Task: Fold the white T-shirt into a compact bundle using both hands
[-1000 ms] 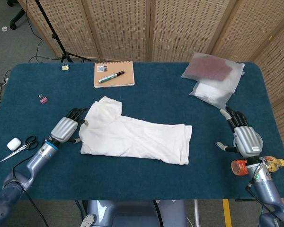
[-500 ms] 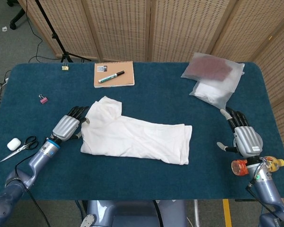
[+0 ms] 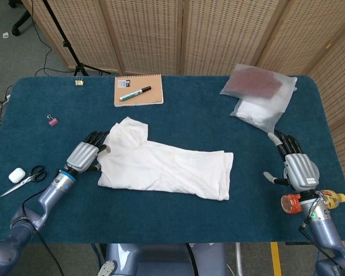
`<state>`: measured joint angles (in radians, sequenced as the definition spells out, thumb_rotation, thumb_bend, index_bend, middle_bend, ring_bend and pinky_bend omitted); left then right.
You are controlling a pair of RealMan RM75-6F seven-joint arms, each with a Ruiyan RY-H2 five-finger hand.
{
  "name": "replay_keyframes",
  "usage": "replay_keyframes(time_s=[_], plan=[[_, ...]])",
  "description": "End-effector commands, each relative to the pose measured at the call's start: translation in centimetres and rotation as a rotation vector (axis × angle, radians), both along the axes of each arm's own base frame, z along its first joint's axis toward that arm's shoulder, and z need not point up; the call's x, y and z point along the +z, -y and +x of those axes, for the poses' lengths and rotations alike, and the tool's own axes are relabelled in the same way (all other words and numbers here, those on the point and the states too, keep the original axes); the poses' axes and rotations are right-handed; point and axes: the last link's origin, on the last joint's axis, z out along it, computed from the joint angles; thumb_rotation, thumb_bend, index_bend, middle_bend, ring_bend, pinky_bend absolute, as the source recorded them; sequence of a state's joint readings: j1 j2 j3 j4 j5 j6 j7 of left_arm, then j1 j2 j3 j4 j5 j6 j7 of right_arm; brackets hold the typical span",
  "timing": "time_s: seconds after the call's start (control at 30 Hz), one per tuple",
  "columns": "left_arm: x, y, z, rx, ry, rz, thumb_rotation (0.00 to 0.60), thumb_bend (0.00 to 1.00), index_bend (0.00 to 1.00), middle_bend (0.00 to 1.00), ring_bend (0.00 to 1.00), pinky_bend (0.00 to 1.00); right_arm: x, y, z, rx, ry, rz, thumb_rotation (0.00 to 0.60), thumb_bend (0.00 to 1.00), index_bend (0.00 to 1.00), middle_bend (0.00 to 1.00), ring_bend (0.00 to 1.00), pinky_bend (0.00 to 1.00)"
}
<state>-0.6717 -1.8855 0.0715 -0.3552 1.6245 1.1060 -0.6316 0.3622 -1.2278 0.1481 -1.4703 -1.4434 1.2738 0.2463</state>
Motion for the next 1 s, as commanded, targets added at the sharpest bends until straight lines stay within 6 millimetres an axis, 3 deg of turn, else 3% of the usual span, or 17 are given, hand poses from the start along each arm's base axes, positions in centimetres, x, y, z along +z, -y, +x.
replay_keyframes(time_s=[0.03, 0.23, 0.63, 1.0], plan=[[-0.3, 0.0, 0.1, 0.009, 0.006, -0.001, 0.600, 0.38, 0.47, 0.00, 0.00, 0.00, 0.0, 0.0, 0.0, 0.000, 0.004, 0.001, 0.600, 0.26, 0.04, 0.00, 0.00, 0.01], [-0.7, -0.2, 0.3, 0.026, 0.021, 0.007, 0.600, 0.48, 0.68, 0.00, 0.00, 0.00, 0.1, 0.0, 0.1, 0.003, 0.013, 0.003, 0.600, 0.26, 0.04, 0.00, 0.00, 0.01], [0.7, -0.7, -0.2, 0.015, -0.015, 0.026, 0.600, 0.50, 0.71, 0.00, 0.00, 0.00, 0.1, -0.1, 0.1, 0.007, 0.015, 0.009, 0.600, 0.26, 0.04, 0.00, 0.00, 0.01], [5.3, -0.7, -3.6, 0.072, -0.078, 0.071, 0.600, 0.51, 0.72, 0.00, 0.00, 0.00, 0.0, -0.2, 0.2, 0.009, 0.016, 0.014, 0.600, 0.26, 0.04, 0.00, 0.00, 0.01]])
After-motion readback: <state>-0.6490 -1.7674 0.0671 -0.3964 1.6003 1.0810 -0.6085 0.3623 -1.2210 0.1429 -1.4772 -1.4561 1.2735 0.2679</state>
